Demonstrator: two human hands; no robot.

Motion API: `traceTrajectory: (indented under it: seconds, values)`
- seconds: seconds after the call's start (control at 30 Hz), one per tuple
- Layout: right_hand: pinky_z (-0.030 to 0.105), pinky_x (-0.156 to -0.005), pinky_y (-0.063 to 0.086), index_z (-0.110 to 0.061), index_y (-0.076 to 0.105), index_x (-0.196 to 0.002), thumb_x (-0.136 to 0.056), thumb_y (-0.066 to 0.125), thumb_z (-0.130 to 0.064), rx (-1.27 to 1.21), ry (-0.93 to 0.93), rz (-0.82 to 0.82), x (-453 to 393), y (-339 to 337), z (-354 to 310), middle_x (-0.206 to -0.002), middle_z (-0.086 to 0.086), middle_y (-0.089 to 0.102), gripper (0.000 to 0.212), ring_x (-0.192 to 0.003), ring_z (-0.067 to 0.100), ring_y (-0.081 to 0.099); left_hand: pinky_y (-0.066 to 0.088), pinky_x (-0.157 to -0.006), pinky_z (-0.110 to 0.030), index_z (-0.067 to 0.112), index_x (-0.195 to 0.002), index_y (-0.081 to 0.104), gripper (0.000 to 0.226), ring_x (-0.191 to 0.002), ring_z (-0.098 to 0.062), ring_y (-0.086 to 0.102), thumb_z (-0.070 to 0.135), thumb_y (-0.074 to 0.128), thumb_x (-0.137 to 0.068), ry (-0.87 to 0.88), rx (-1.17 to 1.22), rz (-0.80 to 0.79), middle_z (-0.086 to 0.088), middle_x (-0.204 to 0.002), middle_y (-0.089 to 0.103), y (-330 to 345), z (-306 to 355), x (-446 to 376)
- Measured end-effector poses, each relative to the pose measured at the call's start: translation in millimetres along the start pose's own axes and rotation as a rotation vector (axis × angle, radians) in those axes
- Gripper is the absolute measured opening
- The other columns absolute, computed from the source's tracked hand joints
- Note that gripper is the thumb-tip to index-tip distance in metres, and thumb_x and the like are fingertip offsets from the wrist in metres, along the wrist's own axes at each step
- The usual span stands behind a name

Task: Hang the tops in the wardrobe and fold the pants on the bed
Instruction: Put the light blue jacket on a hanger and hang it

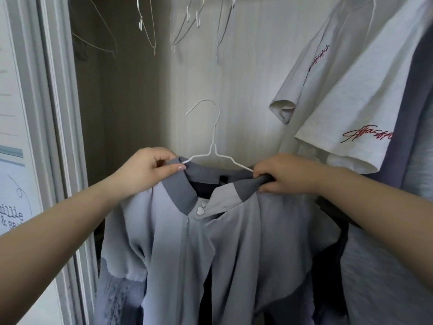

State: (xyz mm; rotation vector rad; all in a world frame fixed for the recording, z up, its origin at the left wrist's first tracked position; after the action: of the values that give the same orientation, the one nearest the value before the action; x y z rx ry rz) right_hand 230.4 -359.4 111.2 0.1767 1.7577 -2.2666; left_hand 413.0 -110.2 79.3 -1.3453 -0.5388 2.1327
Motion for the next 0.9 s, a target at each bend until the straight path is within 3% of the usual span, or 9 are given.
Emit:
traceTrajectory:
  seconds: [0.07, 0.13, 0.3, 0.37, 0.47, 0.57, 0.67, 0.9]
  values:
    - [0.033, -0.07, 0.045, -0.026, 0.061, -0.084, -0.084, 0.065, -0.038, 0.028, 0.037, -0.06, 1.7, 1.3, 2.6, -0.082, -0.011, 0.061, 0.013, -0.078, 0.013, 0.056, 0.041, -0.066, -0.033, 0.023, -0.068, 0.061, 0.021, -0.067, -0.015, 0.052, 0.038, 0.06, -0.082, 0.075, -0.122, 0.129, -0.003, -0.07, 0.056, -3.0, 1.7, -0.2]
    - [0.032, -0.071, 0.044, -0.023, 0.061, -0.082, -0.084, 0.066, -0.037, 0.017, 0.04, -0.107, 5.3, 0.1, 7.1, -0.084, -0.008, 0.063, 0.016, -0.079, 0.013, 0.057, 0.044, -0.065, -0.034, 0.017, -0.076, 0.065, 0.026, -0.069, -0.012, 0.052, 0.039, 0.061, -0.09, 0.185, -0.275, 0.195, 0.003, -0.073, 0.055, -9.5, 2.2, 1.0]
    - [0.029, -0.081, 0.043, -0.015, 0.067, -0.087, -0.082, 0.072, -0.024, -0.102, 0.021, 0.07, 9.8, -22.3, 17.6, -0.106, -0.005, 0.065, 0.012, -0.09, 0.013, 0.06, 0.048, -0.064, -0.03, 0.014, -0.093, 0.07, 0.053, -0.072, -0.012, 0.057, 0.055, 0.037, -0.093, 0.363, -0.502, -0.097, 0.004, -0.079, 0.057, -17.2, 0.5, 6.9]
    - [0.025, -0.081, 0.044, -0.015, 0.069, -0.09, -0.083, 0.071, -0.023, -0.119, 0.023, 0.132, 4.0, -24.2, 14.5, -0.103, -0.003, 0.065, 0.01, -0.09, 0.012, 0.06, 0.047, -0.064, -0.029, 0.012, -0.093, 0.07, 0.051, -0.071, -0.011, 0.056, 0.053, 0.039, -0.093, 0.394, -0.459, -0.067, 0.003, -0.077, 0.056, -18.4, 4.1, 4.6]
    - [0.007, -0.073, 0.044, -0.023, 0.071, -0.092, -0.091, 0.06, -0.032, -0.348, 0.106, 0.139, -4.5, -12.8, -3.0, -0.085, -0.011, 0.066, 0.014, -0.08, 0.002, 0.061, 0.04, -0.067, -0.018, 0.007, -0.09, 0.07, 0.04, -0.07, -0.003, 0.049, 0.041, 0.048, -0.092, 0.419, -0.385, 0.054, 0.008, -0.074, 0.052, -18.2, 12.7, -4.7]
    - [0.009, -0.066, 0.046, -0.036, 0.07, -0.079, -0.092, 0.056, -0.037, -0.583, 0.163, 0.112, -7.3, 4.6, -16.5, -0.073, -0.019, 0.065, 0.019, -0.068, -0.006, 0.058, 0.041, -0.068, -0.019, 0.008, -0.09, 0.07, 0.038, -0.071, -0.007, 0.051, 0.039, 0.049, -0.091, 0.409, -0.391, 0.071, 0.006, -0.074, 0.055, -14.0, 15.8, -9.0]
    - [0.013, -0.064, 0.036, -0.037, 0.062, -0.072, -0.092, 0.057, -0.033, -0.483, 0.162, 0.145, -7.2, 10.8, -17.8, -0.068, -0.015, 0.06, 0.021, -0.066, -0.004, 0.051, 0.043, -0.067, -0.025, 0.008, -0.087, 0.07, 0.04, -0.071, -0.009, 0.054, 0.042, 0.048, -0.09, 0.378, -0.371, 0.064, 0.006, -0.073, 0.055, -15.6, 13.5, -9.3]
    - [0.009, -0.071, 0.036, -0.04, 0.054, -0.069, -0.094, 0.055, -0.031, -0.387, 0.198, 0.143, 7.9, -13.9, -10.8, -0.078, -0.016, 0.058, 0.026, -0.076, -0.008, 0.053, 0.044, -0.064, -0.035, 0.004, -0.071, 0.062, 0.044, -0.067, -0.021, 0.054, 0.043, 0.052, -0.088, 0.299, -0.299, 0.055, -0.006, -0.07, 0.054, -16.6, -2.6, -11.8]
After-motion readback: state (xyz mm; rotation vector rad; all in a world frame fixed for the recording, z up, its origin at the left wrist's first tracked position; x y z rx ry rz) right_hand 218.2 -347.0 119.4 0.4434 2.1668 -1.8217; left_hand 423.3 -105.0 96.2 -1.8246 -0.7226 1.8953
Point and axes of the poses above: each hand's wrist, its own x-axis away from the middle knuckle, its own y-axis out of the palm, z = x × y, the point moved 1 cm from there along -x, towards the middle knuckle
